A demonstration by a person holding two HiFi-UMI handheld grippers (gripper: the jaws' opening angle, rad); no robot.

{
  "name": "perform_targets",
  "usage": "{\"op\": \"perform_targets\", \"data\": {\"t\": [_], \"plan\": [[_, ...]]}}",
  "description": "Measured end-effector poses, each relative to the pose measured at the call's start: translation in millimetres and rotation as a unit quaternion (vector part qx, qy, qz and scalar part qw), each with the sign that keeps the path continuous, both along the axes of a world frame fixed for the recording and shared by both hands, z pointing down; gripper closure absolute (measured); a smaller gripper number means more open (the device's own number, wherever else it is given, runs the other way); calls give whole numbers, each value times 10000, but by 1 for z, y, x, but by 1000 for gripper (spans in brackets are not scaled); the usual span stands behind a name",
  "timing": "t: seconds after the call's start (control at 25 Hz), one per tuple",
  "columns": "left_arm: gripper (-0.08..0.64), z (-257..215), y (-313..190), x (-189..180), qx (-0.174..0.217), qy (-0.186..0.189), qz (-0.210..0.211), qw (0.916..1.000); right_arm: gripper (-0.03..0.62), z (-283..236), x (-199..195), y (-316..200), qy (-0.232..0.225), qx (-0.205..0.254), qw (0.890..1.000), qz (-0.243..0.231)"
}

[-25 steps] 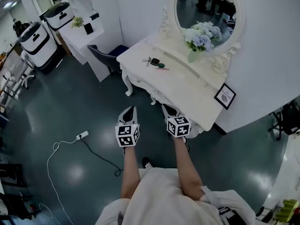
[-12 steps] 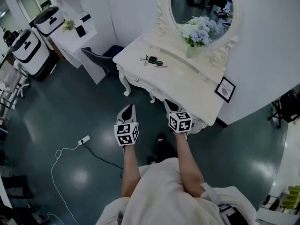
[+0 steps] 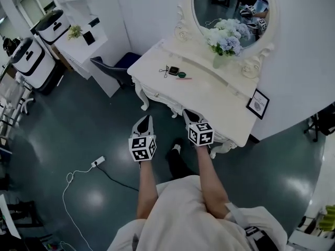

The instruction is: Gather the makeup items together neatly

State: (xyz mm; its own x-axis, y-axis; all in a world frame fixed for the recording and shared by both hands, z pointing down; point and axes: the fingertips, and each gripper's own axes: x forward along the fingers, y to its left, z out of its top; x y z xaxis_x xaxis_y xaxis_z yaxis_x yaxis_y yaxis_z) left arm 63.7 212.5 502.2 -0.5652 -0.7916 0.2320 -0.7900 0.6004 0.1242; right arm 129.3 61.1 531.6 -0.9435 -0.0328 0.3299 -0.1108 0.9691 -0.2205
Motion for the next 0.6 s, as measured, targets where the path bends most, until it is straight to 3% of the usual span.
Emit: {"op": "perform_targets", "data": {"t": [0.6], "plan": [[546,8,-76,-119,-228,170,289,9992,552,0,-112,-75,152,22,9998,154]]}}
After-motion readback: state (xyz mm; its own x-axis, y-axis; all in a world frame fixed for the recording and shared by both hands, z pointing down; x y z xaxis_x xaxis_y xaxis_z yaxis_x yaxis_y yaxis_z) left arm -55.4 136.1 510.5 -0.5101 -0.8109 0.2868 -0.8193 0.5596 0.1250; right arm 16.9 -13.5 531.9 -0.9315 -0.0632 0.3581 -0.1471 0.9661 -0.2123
